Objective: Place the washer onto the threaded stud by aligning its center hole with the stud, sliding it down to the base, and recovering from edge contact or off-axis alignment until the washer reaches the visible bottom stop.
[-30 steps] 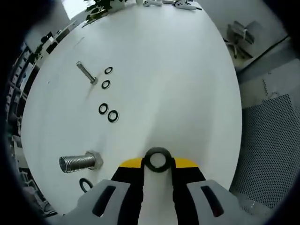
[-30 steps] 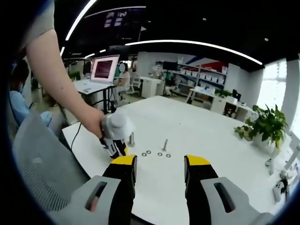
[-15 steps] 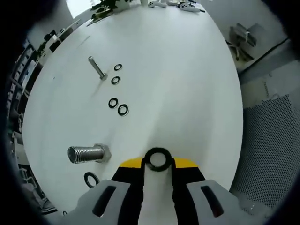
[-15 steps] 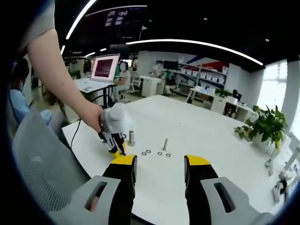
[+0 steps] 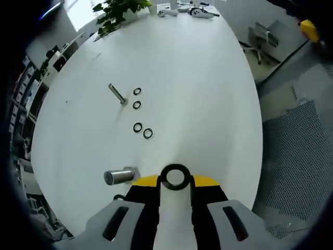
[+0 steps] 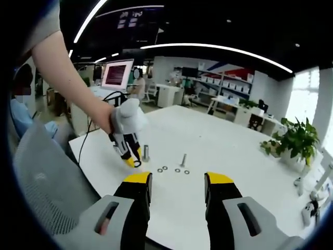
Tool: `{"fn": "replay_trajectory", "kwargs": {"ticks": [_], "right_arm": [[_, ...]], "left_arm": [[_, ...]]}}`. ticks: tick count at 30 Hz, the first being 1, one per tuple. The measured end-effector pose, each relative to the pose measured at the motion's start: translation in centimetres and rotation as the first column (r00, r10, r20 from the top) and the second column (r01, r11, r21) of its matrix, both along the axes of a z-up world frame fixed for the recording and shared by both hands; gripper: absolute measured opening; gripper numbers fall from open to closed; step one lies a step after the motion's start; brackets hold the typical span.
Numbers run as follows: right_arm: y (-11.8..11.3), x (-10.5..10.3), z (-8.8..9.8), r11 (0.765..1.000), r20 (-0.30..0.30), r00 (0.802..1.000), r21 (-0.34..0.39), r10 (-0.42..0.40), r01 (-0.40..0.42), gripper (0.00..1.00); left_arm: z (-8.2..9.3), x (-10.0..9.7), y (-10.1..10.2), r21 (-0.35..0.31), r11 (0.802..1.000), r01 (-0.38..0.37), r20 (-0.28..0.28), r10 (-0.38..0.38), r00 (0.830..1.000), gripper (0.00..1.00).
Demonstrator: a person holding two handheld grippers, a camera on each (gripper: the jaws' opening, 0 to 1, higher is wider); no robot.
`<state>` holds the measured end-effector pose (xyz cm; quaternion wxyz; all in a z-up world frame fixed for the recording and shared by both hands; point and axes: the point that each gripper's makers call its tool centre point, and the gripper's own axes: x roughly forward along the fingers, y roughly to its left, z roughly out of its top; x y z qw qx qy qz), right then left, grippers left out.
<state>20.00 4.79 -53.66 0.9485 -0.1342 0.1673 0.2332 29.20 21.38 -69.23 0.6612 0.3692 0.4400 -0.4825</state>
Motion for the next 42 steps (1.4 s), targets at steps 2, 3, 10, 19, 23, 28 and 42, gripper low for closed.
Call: {"fn": "replay_trajectory", "kwargs": {"ticks": [2, 3, 10, 19, 23, 28, 42], "right_arm": [[0.0, 0.0, 0.0, 1.000, 0.001, 1.000, 0.001, -0.001, 0.001, 0.43], [0.0, 0.0, 0.0, 1.000, 0.001, 1.000, 0.001, -0.001, 0.001, 0.43], [0.0, 0.0, 0.0, 1.000, 0.003, 1.000, 0.001, 0.000, 0.000, 0.43], [0.0, 0.0, 0.0, 1.000, 0.001, 1.000, -0.001, 0.000, 0.000, 0.43], [0.0, 0.0, 0.0, 1.000, -0.001, 1.000, -0.003, 0.001, -0.001, 0.43], [0.0, 0.0, 0.0, 1.000, 0.000, 1.000, -0.002, 0.002, -0.002, 0.43], [-0.1, 0.0, 0.0, 1.000, 0.003, 1.000, -0.004, 0.000, 0.000, 0.43]], "left_arm": [[0.5, 0.6, 0.3, -0.005, 1.000, -0.013, 0.010, 0.013, 1.000, 0.20], [0.7, 0.8, 0.4, -0.006, 1.000, -0.016, 0.014, 0.016, 1.000, 0.20], [1.8, 1.7, 1.1, 0.006, 1.000, 0.000, 0.050, 0.000, 0.999, 0.20], [3.3, 3.3, 1.7, 0.003, 1.000, -0.005, 0.075, 0.005, 0.997, 0.20], [3.9, 4.5, 1.8, 0.007, 1.000, -0.010, 0.093, 0.009, 0.996, 0.20], [3.7, 5.7, 2.0, 0.023, 0.999, -0.026, 0.095, 0.023, 0.995, 0.20], [2.1, 7.1, 2.3, 0.076, 0.996, -0.054, 0.053, 0.050, 0.997, 0.20]]}}
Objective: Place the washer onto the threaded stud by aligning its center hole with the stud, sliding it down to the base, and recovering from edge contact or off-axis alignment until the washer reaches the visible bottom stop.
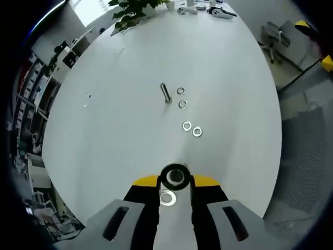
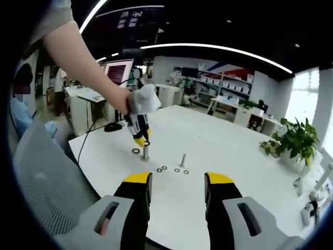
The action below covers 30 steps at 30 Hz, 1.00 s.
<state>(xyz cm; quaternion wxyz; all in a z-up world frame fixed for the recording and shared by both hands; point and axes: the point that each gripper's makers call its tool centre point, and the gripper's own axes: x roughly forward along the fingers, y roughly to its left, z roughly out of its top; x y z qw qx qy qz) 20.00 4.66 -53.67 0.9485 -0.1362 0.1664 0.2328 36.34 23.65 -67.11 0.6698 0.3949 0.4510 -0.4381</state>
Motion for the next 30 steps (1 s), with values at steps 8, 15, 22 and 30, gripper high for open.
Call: {"fn": "replay_trajectory", "kwargs": {"ticks": [8, 15, 22, 30], "right_arm": [[0.0, 0.0, -0.1, 1.000, -0.004, 1.000, 0.000, 0.002, -0.002, 0.43], [0.0, 0.1, -0.3, 1.000, -0.010, 1.000, -0.007, 0.006, -0.006, 0.42], [-0.3, 0.2, -0.3, 1.000, -0.016, 1.000, -0.004, -0.003, 0.003, 0.42], [-0.3, 0.2, -0.5, 1.000, -0.020, 1.000, -0.012, 0.003, -0.003, 0.42]], "left_arm": [[-0.5, 0.0, 0.0, 0.010, 1.000, -0.008, -0.019, 0.008, 1.000, 0.20], [-1.1, -0.1, 0.0, 0.027, 1.000, 0.004, -0.037, -0.003, 0.999, 0.20], [-1.5, -0.2, 0.0, 0.033, 0.999, 0.000, -0.043, 0.001, 0.999, 0.20], [-1.7, -0.4, 0.2, 0.018, 1.000, -0.022, -0.047, 0.023, 0.999, 0.21]]}}
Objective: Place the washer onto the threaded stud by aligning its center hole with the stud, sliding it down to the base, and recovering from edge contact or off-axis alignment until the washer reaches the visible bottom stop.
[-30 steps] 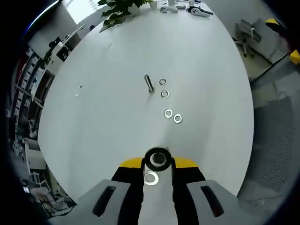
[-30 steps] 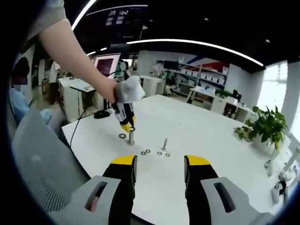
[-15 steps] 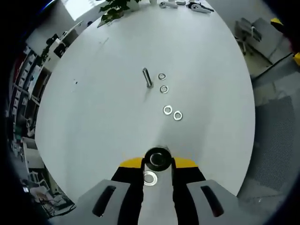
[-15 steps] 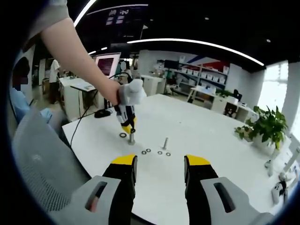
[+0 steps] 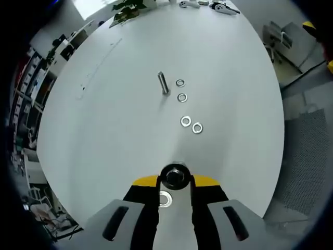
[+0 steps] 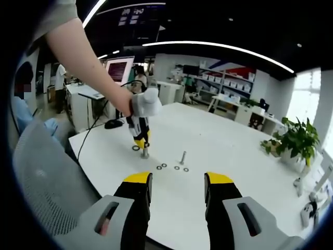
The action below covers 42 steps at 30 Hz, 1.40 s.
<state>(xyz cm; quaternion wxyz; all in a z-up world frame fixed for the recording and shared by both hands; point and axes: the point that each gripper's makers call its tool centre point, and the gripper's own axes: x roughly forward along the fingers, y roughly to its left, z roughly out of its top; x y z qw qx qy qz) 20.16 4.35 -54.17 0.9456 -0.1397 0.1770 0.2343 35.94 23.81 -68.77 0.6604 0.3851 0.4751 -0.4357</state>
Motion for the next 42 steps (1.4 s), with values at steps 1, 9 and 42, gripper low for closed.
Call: {"fn": "replay_trajectory", "kwargs": {"ticks": [1, 9, 42], "right_arm": [[0.0, 0.0, 0.1, 1.000, 0.002, 1.000, 0.000, 0.000, 0.000, 0.42], [0.0, 0.0, 0.1, 1.000, 0.002, 1.000, 0.001, -0.001, 0.001, 0.43], [0.2, -0.1, -0.5, 0.999, -0.017, 1.000, -0.033, 0.008, -0.008, 0.43]], "left_arm": [[0.0, 0.0, 0.1, 0.001, 1.000, -0.001, -0.002, 0.001, 1.000, 0.21], [0.2, -0.3, 0.8, -0.017, 1.000, -0.025, -0.008, 0.025, 1.000, 0.20], [-1.8, -1.1, 6.7, -0.087, 0.964, -0.251, -0.017, 0.250, 0.968, 0.25]]}}
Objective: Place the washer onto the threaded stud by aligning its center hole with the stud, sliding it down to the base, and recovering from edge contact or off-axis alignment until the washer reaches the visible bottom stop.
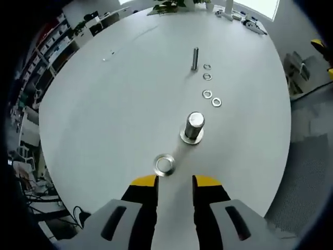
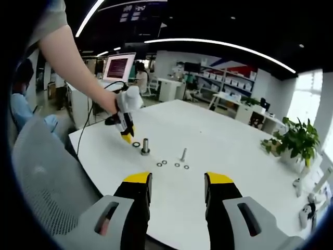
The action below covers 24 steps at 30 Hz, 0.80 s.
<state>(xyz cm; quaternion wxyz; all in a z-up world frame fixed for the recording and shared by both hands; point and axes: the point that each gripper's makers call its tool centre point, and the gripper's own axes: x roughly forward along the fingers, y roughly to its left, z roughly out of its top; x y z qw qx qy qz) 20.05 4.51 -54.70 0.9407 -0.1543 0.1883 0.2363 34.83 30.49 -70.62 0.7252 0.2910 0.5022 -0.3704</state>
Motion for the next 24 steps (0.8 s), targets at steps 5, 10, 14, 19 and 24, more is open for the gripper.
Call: {"fn": "replay_trajectory", "kwargs": {"ticks": [5, 10, 14, 19, 24], "right_arm": [[-0.1, 0.0, -0.1, 1.000, -0.004, 1.000, -0.003, -0.004, 0.004, 0.43], [-0.2, -0.1, -0.2, 1.000, -0.004, 1.000, -0.007, -0.010, 0.010, 0.43], [-0.3, 0.0, -0.2, 1.000, -0.003, 1.000, -0.005, -0.016, 0.016, 0.43], [-0.3, 0.0, -0.3, 1.000, -0.007, 1.000, -0.013, -0.016, 0.016, 0.44], [-0.4, 0.0, -0.3, 1.000, -0.008, 1.000, -0.015, -0.018, 0.018, 0.44]], "left_arm": [[-0.5, 0.2, 0.2, -0.016, 1.000, -0.017, -0.011, 0.017, 1.000, 0.26], [-1.4, 0.4, 0.3, -0.013, 1.000, -0.019, -0.011, 0.019, 1.000, 0.27], [-2.0, 0.3, 0.4, -0.007, 1.000, -0.016, 0.000, 0.016, 1.000, 0.26], [-2.2, 0.9, 0.7, -0.018, 0.999, -0.037, -0.007, 0.037, 0.999, 0.27], [-2.2, 1.5, 0.6, -0.046, 0.996, -0.077, -0.015, 0.076, 0.997, 0.26]]}}
